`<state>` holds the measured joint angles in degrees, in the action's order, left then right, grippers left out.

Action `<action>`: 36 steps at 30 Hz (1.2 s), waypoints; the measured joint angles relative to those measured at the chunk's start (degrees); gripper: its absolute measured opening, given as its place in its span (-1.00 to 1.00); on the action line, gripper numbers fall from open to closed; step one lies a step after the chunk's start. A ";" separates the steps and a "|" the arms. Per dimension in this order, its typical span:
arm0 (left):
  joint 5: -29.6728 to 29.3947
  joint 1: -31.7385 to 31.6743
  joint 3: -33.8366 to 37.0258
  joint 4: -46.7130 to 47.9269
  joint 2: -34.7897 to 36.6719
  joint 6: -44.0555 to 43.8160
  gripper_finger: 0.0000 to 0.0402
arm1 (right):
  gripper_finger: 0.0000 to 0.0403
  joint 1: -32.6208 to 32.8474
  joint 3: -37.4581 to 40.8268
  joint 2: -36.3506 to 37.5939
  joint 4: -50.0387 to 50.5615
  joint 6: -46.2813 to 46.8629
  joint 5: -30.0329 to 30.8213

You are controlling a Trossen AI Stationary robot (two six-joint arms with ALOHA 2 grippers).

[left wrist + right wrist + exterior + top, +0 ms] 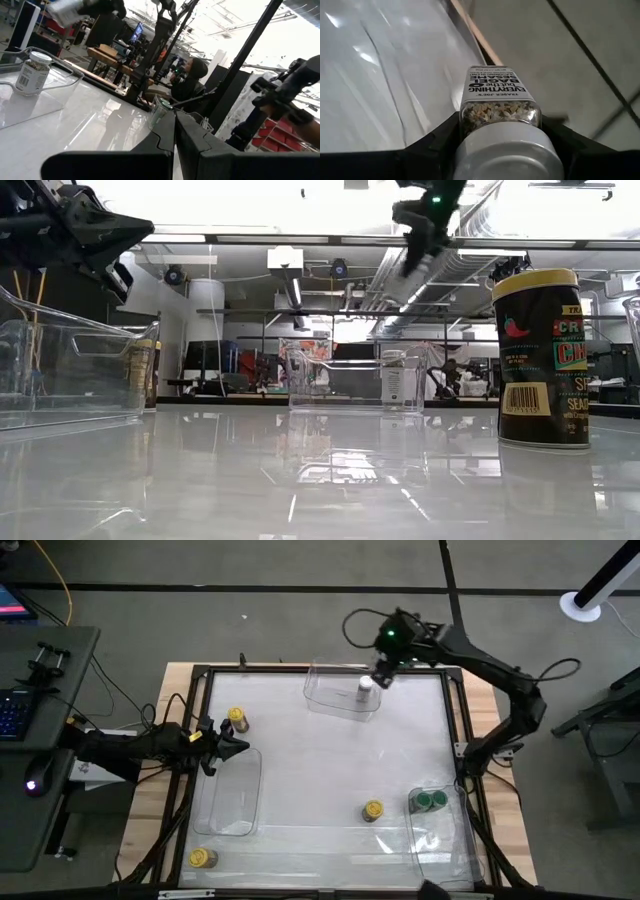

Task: Sort spices by type
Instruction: Put the white seasoning bottle into the top transparent bin

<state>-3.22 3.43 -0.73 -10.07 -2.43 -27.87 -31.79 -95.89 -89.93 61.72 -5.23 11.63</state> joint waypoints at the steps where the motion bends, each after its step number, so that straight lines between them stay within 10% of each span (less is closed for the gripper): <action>1: 0.01 0.00 0.00 0.00 0.00 0.01 -1.00 | -0.04 0.56 -0.69 -1.43 -1.32 -0.81 -0.20; 18: 0.00 0.00 0.02 0.00 0.02 0.02 -1.00 | -0.04 4.63 -14.57 -29.68 -1.13 -10.80 2.68; 36: 0.01 0.00 0.00 0.00 0.00 0.02 -1.00 | -0.04 1.07 -16.90 -32.76 9.54 -11.83 3.19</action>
<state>-3.20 3.42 -0.73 -10.07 -2.44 -27.86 -30.73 -112.79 -122.69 71.26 -17.05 14.82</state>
